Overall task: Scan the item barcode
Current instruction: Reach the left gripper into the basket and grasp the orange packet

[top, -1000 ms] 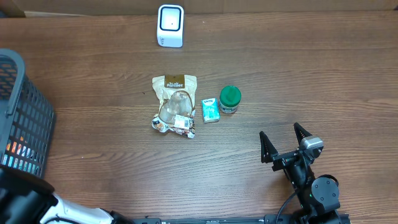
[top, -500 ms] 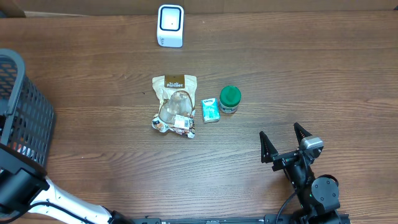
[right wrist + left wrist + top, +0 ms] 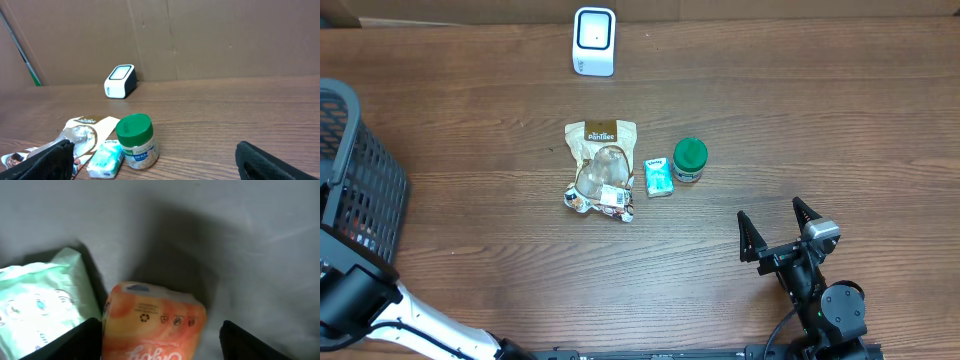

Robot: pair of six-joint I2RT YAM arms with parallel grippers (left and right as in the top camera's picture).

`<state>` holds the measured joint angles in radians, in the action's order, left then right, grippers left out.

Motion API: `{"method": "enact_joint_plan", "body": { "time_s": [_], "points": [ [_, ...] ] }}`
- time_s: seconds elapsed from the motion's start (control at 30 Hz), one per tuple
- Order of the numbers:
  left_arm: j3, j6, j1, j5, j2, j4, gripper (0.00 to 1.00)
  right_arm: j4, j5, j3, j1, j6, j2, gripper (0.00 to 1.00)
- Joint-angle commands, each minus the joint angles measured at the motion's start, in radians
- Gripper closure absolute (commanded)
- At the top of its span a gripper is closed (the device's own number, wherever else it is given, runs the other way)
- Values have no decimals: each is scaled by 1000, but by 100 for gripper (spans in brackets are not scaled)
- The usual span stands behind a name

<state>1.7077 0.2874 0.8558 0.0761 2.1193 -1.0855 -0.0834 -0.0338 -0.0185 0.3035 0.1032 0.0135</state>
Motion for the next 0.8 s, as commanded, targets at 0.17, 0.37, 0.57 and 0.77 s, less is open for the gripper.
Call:
{"method": "enact_joint_plan", "body": {
  "time_s": [0.17, 0.37, 0.57, 0.77],
  "points": [
    [-53, -4, -21, 22, 7, 21, 39, 3, -10, 10, 4, -7, -11, 0],
    [-56, -4, -21, 29, 7, 15, 60, 3, -10, 10, 4, -7, -10, 0],
    [-50, -3, -19, 29, 6, 1, 75, 3, -10, 10, 4, -7, -10, 0],
    [72, 5, -19, 28, 5, -100, 79, 3, -9, 10, 4, -7, -10, 0]
  ]
}}
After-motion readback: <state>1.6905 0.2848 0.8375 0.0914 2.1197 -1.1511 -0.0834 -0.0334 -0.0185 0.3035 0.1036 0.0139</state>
